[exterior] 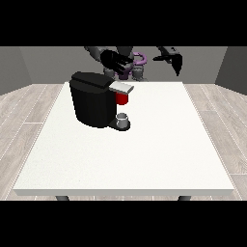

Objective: Insert the coffee pod into the coffee machine and close the lid

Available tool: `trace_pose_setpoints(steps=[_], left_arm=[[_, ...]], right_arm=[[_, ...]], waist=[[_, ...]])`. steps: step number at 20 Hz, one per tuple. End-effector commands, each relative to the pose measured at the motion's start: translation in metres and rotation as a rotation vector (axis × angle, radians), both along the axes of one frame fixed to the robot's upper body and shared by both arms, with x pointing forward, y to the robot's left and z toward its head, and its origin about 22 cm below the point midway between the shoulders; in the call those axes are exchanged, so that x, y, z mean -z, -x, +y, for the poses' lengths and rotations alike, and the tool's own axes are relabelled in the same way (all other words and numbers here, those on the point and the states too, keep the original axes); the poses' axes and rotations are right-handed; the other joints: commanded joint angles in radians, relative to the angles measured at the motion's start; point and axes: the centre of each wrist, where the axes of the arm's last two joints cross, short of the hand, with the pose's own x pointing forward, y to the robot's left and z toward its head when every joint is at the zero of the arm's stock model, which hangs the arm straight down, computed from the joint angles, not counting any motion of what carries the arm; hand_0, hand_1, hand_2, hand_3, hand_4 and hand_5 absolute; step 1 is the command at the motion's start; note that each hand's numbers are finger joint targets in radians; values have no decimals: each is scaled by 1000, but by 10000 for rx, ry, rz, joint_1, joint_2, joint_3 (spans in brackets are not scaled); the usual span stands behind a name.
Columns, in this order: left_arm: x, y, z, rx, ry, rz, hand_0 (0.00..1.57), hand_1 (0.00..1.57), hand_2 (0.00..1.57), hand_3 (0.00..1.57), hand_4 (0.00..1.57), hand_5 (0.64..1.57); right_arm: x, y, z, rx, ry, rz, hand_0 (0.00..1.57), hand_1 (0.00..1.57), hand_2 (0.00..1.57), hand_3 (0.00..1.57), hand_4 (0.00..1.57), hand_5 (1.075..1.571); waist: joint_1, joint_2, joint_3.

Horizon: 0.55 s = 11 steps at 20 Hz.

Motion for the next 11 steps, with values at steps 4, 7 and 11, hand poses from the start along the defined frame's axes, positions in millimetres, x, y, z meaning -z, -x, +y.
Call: trace_pose_setpoints(steps=[4,7,11], left_arm=[[16,14,1,7,325,281,0,0,0,0,192,1571],[37,17,4,-365,134,770,0,0,0,0,192,1571],[44,31,17,-1067,384,1737,0,0,0,0,192,1571]], right_arm=[[32,24,24,-1270,-799,0,0,0,0,0,259,1571],[53,51,32,-1351,-1969,514,0,0,0,0,269,1571],[104,86,6,-714,-2650,1748,0,0,0,0,157,1571]], waist=[[-420,-719,0],[-687,-1231,0],[-1405,-2143,3]])
